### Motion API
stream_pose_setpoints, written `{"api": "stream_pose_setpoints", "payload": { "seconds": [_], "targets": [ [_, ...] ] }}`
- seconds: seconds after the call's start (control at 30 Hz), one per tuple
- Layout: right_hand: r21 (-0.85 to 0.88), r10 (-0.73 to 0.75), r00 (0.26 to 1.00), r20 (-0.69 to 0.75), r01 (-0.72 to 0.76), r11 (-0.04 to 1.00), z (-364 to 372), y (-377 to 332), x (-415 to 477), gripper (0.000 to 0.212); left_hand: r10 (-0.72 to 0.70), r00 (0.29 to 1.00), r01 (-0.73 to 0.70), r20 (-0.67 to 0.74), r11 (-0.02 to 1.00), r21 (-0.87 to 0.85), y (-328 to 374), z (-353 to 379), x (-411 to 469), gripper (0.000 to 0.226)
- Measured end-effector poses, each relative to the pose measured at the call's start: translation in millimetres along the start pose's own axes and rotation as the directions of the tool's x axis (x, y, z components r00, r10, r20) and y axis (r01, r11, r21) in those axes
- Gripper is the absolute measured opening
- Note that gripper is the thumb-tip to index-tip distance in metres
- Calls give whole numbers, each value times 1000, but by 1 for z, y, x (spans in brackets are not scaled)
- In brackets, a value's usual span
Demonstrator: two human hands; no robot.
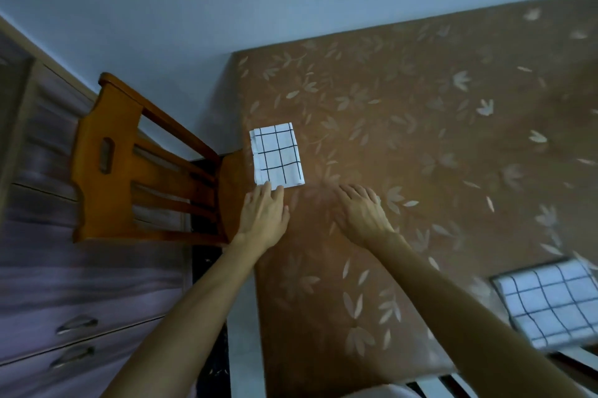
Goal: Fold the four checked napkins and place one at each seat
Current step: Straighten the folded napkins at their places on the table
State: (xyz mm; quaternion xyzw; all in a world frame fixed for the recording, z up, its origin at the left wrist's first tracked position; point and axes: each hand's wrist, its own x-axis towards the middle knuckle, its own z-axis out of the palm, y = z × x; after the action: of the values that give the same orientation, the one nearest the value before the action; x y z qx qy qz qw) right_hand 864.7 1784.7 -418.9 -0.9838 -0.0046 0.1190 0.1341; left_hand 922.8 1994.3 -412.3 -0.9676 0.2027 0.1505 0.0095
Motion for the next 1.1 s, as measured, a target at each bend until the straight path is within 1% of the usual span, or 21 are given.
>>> {"api": "stream_pose_setpoints", "payload": {
  "seconds": [0.17,0.33,0.47,0.6,0.73,0.93,1.03,1.1],
  "targets": [
    [-6,105,994,-22,-105,994,-18,7,-57,52,36,999,-36,-22,999,-13,20,-9,-31,36],
    [54,213,972,-97,-209,976,-32,13,-115,53,133,991,-133,-8,991,7,49,-7,-60,45],
    [66,307,945,-112,-301,951,-33,28,-162,52,211,976,-210,53,977,-29,80,4,-77,48],
    [87,416,903,-108,-408,909,-31,50,-207,48,304,949,-300,77,952,-59,118,12,-88,45],
    [115,509,854,-107,-498,860,-24,74,-247,45,399,913,-394,86,916,-74,161,19,-94,49],
    [130,617,783,-75,-606,785,-10,109,-301,48,486,860,-470,158,873,-126,224,39,-101,47],
    [155,669,741,-51,-656,739,-7,129,-322,42,534,824,-522,188,846,-112,258,46,-104,47],
    [189,703,711,-29,-686,702,-6,143,-333,43,563,802,-557,201,826,-93,280,50,-104,46]
  ]
}}
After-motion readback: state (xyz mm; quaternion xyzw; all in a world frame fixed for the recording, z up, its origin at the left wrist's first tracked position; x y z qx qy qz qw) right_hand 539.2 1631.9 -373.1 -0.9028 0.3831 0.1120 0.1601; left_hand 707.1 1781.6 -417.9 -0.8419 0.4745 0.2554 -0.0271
